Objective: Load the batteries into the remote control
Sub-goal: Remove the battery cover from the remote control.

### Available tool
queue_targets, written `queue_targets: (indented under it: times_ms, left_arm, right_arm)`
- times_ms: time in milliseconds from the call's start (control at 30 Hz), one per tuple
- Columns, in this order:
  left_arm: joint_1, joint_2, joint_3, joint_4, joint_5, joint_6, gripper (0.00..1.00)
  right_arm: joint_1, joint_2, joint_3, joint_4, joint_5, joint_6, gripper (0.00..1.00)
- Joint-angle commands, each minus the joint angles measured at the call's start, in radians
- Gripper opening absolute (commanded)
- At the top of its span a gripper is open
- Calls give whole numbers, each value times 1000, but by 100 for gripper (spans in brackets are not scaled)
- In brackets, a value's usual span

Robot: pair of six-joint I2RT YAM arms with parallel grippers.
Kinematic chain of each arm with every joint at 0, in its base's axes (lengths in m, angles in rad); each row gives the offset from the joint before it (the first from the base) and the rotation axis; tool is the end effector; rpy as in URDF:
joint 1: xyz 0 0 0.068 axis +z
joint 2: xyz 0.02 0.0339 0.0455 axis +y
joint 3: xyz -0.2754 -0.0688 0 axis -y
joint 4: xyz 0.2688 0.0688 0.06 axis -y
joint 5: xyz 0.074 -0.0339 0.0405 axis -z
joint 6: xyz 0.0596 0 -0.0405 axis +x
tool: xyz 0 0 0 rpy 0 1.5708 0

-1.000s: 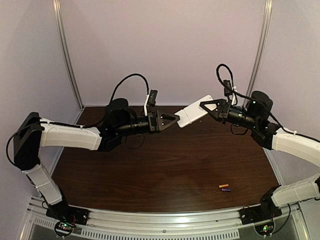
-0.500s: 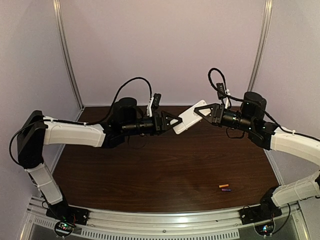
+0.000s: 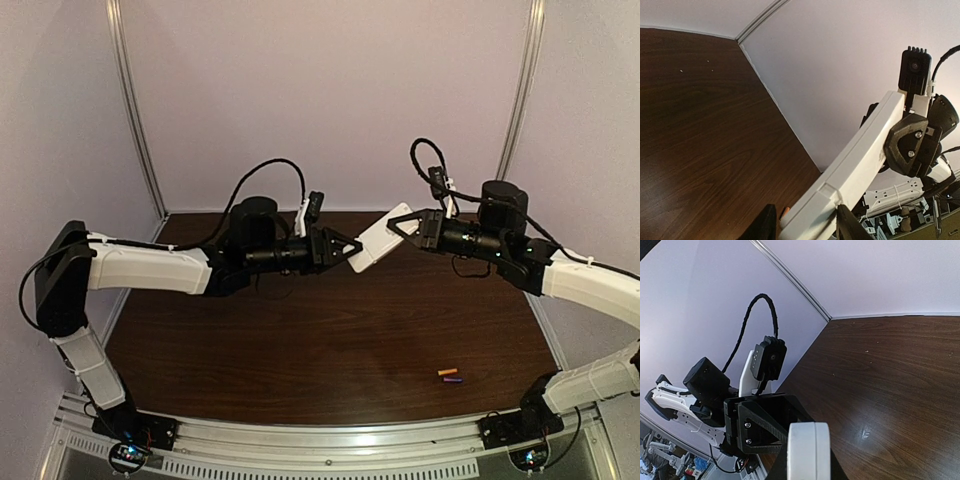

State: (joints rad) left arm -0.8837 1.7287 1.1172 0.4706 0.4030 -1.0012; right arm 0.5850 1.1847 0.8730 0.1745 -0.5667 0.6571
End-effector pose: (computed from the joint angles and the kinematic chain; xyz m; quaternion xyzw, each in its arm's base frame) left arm 0.2644 -0.3592 0.2622 0.0875 0.7463 -0.6085 0.2553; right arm 0.2438 0.1999 0.3263 -0.1575 0.7300 0.5385 0.3903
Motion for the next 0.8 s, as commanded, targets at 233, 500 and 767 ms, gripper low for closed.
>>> queue_targets:
  times_ms: [233,500,767]
  left_arm:
    - [6,31,-25,28,24,-1,53]
    - [6,34,-41,109,54,-7,41]
    - [6,28,-42,109,60,-11,33]
  right_arm:
    - [6,-41,45,-15,70,-52,0]
    - [6,-21,41,11,46,-30,0]
    - [6,-19,53,-44,106,-61,0]
